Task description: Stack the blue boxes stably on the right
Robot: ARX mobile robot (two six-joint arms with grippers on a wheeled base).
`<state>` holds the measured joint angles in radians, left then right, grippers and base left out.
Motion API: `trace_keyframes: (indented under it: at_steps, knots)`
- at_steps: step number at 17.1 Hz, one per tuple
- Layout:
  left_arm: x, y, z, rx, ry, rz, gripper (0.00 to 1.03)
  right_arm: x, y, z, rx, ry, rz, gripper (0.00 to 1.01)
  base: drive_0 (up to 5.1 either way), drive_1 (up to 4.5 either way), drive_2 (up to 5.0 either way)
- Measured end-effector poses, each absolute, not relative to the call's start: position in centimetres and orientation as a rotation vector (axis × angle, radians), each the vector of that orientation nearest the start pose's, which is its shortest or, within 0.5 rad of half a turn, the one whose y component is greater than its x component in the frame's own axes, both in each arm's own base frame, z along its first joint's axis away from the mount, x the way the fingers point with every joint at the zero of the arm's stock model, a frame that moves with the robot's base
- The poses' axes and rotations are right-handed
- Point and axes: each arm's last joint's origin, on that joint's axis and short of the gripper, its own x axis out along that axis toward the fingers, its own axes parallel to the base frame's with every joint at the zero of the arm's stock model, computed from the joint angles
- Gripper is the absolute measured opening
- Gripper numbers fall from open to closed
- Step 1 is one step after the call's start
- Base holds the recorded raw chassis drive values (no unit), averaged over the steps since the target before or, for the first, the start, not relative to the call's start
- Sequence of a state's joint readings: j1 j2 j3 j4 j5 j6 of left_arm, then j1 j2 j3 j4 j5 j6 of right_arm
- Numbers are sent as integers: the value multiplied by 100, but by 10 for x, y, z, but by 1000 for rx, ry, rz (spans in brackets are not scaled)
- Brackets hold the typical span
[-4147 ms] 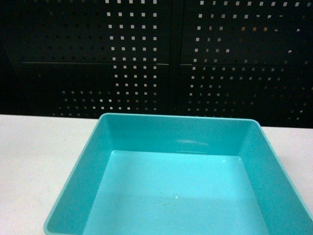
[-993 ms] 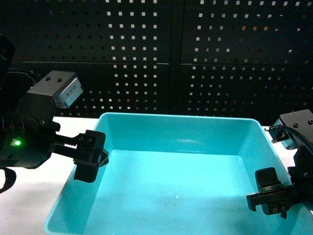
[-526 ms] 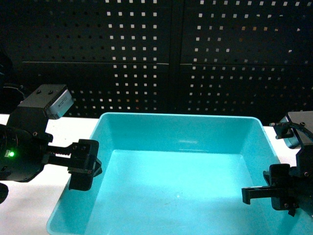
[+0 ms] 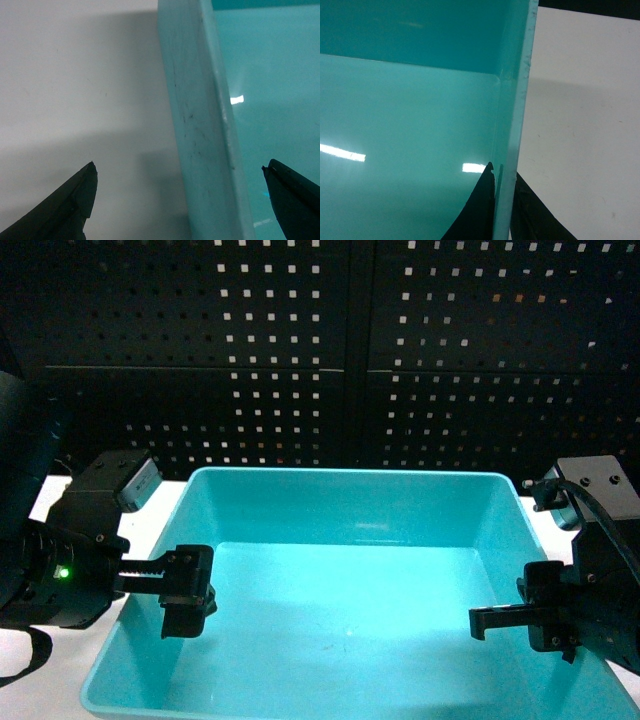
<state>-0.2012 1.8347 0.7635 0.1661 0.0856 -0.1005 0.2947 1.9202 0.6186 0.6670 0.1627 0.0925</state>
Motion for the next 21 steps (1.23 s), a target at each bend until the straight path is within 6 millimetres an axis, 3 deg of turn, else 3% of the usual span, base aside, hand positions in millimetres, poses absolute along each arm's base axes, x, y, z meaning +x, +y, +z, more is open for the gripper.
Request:
trace_keyframes:
  at_steps: [1,2,6,10,16,20,21]
  knots:
    - [312,-66,92,-38,934,-220,97,301,87,74,-54,620,102,8,0,0,0]
    - [311,-66,90,-34,944,-216,88,303,87,75,-54,617,103,8,0,0,0]
    - [310,-72,91,-12,937,-204,43,304,88,75,-58,610,105,8,0,0,0]
    - [311,-73,96,-67,922,-194,5,300,89,74,-58,600,106,8,0,0,0]
    - [305,-66,102,-37,841,-179,5,296,86,79,-45,589,100,8,0,0,0]
    - [322,-64,153,-35,688,-200,5,313,84,126,-4,455,95,8,0,0,0]
    - [335,-65,191,-24,580,-214,5,327,81,165,13,351,87,8,0,0,0]
